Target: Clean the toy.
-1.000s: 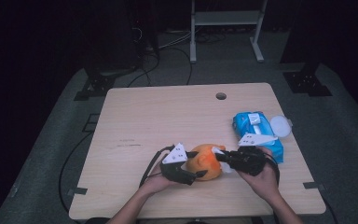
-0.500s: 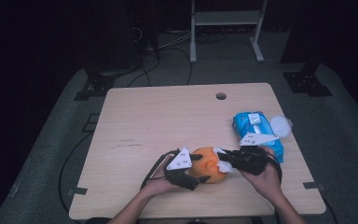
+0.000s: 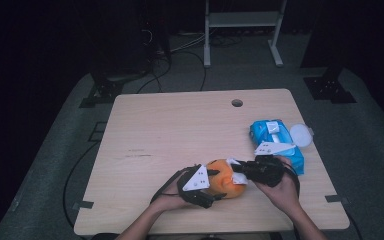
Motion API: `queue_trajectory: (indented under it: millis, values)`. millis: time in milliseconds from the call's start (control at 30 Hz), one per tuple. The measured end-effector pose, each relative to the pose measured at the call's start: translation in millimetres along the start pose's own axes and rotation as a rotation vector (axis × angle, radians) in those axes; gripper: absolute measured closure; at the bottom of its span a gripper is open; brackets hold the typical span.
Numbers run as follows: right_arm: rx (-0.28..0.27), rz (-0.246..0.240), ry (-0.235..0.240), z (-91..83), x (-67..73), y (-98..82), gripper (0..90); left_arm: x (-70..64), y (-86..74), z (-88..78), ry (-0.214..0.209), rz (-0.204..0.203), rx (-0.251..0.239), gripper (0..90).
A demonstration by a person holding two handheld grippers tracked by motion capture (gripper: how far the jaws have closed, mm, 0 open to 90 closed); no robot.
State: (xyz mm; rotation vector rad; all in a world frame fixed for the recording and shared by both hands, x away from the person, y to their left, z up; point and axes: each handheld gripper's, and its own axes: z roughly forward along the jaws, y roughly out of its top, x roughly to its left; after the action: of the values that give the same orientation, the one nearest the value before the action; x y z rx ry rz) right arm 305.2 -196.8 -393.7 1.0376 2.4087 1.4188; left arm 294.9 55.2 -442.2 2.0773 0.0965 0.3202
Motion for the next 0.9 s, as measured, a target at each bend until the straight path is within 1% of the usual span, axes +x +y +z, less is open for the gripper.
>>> queue_trajectory:
  millis: [33, 133, 200, 267, 333, 400, 433, 500, 567, 600, 633, 667, 700, 733, 800, 900]
  values:
    - [0.003, 0.017, -0.006, -1.0, -4.7, -1.4, 81.5, 1.0, -0.1, -0.3, 0.000, -0.007, -0.001, 28.8]
    - [0.008, 0.042, -0.025, -4.5, -15.2, -4.7, 81.4, 3.2, -0.9, -0.8, 0.000, -0.036, -0.013, 28.1]
    - [0.017, 0.048, -0.044, -7.6, -19.4, -6.9, 81.5, 4.2, -1.5, -1.1, 0.004, -0.054, -0.024, 28.0]
    - [0.021, 0.057, -0.050, -10.8, -22.6, -9.4, 81.5, 5.5, -1.8, -1.9, 0.007, -0.061, -0.022, 27.7]
    - [0.024, 0.058, -0.055, -12.9, -22.8, -10.3, 81.5, 5.3, -1.9, -1.5, 0.010, -0.062, -0.023, 27.4]
    - [0.018, 0.056, -0.044, -13.6, -18.7, -8.8, 81.5, 4.3, -1.7, -0.2, 0.012, -0.052, -0.020, 26.4]
    - [0.012, 0.051, -0.027, -13.1, -14.4, -7.0, 81.5, 4.0, -1.6, 0.3, 0.013, -0.053, -0.019, 26.2]
    - [0.006, 0.021, 0.013, -10.4, -3.5, -2.8, 81.5, 4.1, -1.8, 0.7, 0.010, -0.055, -0.019, 26.1]
    - [0.017, -0.020, 0.002, -6.7, 4.8, -0.2, 81.5, 5.0, -2.7, -0.2, 0.009, -0.062, -0.020, 26.2]
    - [0.018, -0.023, 0.001, -6.2, 4.6, 0.2, 81.5, 5.9, -3.1, -1.0, 0.008, -0.065, -0.022, 26.3]
    - [0.014, -0.010, 0.005, -6.6, 2.0, 0.0, 81.5, 7.1, -3.5, -1.8, 0.007, -0.065, -0.021, 26.5]
    - [0.012, 0.000, -0.003, -7.4, -1.9, -0.8, 81.5, 8.1, -3.9, -2.2, 0.008, -0.072, -0.025, 26.6]
    - [0.013, 0.005, -0.021, -8.3, -6.5, -2.3, 81.5, 9.6, -4.4, -2.7, 0.009, -0.082, -0.029, 26.6]
    - [0.018, 0.022, -0.033, -9.6, -11.4, -4.3, 81.5, 11.2, -5.2, -3.2, 0.007, -0.094, -0.035, 26.6]
    - [0.020, 0.058, -0.034, -12.6, -21.9, -8.7, 81.5, 14.6, -6.6, -4.8, 0.010, -0.114, -0.039, 26.6]
    - [0.023, 0.079, -0.045, -16.5, -28.5, -11.2, 81.5, 18.8, -8.0, -6.9, 0.011, -0.142, -0.044, 26.6]
